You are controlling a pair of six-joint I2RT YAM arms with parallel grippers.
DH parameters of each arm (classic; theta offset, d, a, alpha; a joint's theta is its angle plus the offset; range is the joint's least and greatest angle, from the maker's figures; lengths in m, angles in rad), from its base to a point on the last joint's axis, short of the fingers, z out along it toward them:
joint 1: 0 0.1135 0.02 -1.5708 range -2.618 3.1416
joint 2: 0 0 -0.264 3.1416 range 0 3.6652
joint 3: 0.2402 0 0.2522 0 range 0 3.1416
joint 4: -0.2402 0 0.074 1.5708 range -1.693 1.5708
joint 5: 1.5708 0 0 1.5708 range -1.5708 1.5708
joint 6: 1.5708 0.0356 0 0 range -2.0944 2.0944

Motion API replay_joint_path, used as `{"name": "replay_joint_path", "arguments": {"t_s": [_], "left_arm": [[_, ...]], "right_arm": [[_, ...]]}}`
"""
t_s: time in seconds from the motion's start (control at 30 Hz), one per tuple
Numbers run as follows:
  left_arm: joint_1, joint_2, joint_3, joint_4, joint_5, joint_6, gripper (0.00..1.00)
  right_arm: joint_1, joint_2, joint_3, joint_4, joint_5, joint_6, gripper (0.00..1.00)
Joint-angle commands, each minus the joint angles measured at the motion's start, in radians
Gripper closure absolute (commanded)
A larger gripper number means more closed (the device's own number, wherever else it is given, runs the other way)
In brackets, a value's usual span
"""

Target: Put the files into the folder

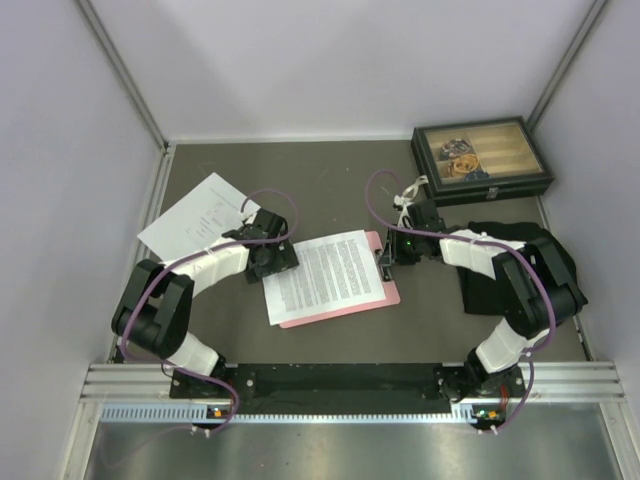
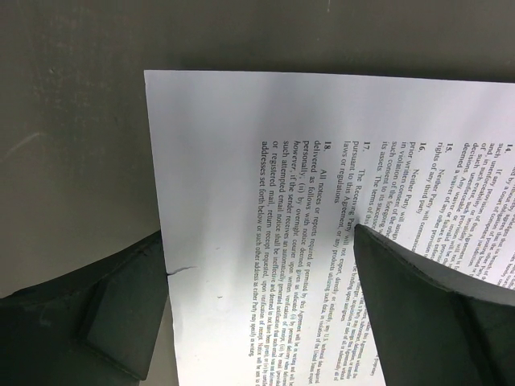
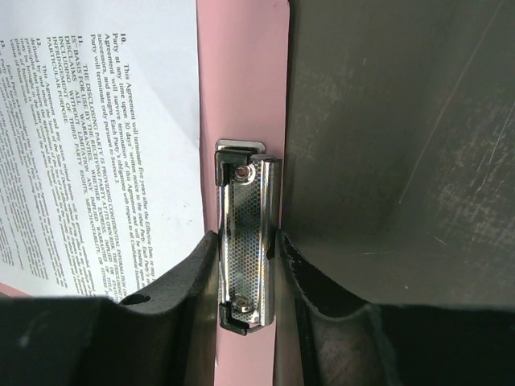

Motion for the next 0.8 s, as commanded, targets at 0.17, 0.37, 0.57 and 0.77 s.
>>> {"name": "replay_joint_path", "arguments": {"t_s": [0.17, 0.37, 0.57, 0.77], "left_arm": [[-0.014, 0.053, 0.004, 0.052, 0.047, 0.002, 0.07], [-0.021, 0.067, 0.043, 0.023, 0.027, 0.083, 0.08], [-0.022, 0.080, 0.046, 0.030, 0.044, 0.074, 0.07], [-0.039, 0.090, 0.040, 0.044, 0.050, 0.022, 0.07]], "right_arm": [[0.010, 0.023, -0.002, -0.013, -0.038, 0.036, 1.00], [0.010, 0.025, -0.003, -0.004, -0.049, 0.030, 1.00], [0.010, 0.026, -0.017, 0.018, -0.049, 0.046, 1.00], [0.010, 0.029, -0.022, 0.018, -0.031, 0.077, 1.00]]}}
